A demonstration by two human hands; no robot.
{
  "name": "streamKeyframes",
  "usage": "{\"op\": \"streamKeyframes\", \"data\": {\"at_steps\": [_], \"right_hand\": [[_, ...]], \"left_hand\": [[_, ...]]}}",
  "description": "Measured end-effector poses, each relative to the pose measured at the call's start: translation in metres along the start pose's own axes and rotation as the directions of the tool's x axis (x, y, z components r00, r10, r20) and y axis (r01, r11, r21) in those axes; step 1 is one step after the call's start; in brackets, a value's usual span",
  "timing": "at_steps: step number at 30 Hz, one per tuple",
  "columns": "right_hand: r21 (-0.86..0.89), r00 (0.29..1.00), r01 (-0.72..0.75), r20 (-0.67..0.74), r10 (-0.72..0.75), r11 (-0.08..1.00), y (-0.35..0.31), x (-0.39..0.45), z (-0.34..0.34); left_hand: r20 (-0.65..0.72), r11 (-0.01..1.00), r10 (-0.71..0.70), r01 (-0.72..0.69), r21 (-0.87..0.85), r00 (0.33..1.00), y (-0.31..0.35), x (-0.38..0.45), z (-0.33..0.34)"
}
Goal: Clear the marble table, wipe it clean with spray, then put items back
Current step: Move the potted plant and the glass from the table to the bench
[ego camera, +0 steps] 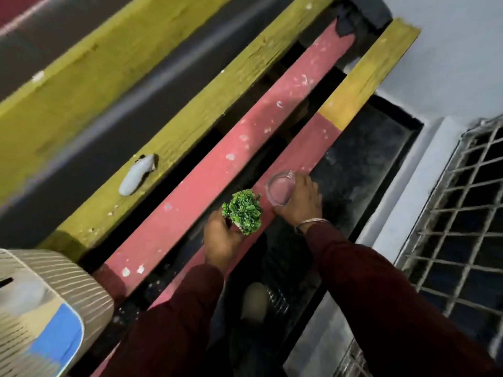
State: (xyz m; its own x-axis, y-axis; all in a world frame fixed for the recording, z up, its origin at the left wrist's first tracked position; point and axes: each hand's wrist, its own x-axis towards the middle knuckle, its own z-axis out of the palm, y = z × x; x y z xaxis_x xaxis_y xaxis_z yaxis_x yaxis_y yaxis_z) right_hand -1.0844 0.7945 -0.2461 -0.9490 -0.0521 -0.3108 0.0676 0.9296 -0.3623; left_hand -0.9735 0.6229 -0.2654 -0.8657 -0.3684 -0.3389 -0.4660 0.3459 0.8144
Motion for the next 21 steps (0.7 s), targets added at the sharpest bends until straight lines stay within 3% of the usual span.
{"op": "streamKeyframes", "data": {"at_steps": [3,7,11,15,21], "right_hand": [[-0.012,0.999,0.033,0.032,-0.032,0.999,0.012,0.023,0.014],[-0.011,0.994,0.107,0.018,-0.107,0.994,0.019,0.04,0.028],[-0.005,0.987,0.156,0.028,-0.156,0.988,0.023,0.054,0.036],[-0.031,0.978,0.197,0.072,-0.195,0.98,0.029,0.059,0.041],[-0.084,0.969,0.216,0.14,-0.203,0.973,0.029,0.057,0.039]], "left_hand": [[-0.048,0.997,-0.016,0.019,0.076,0.999,-0.01,0.012,0.021],[-0.067,0.998,0.026,-0.022,0.054,0.997,0.006,0.017,0.038],[-0.067,0.999,-0.036,0.037,0.0,0.997,-0.01,0.033,0.056],[-0.078,0.994,0.011,-0.002,0.11,0.997,-0.012,0.032,0.062],[-0.079,0.997,-0.072,0.072,-0.009,0.994,-0.018,0.026,0.063]]}}
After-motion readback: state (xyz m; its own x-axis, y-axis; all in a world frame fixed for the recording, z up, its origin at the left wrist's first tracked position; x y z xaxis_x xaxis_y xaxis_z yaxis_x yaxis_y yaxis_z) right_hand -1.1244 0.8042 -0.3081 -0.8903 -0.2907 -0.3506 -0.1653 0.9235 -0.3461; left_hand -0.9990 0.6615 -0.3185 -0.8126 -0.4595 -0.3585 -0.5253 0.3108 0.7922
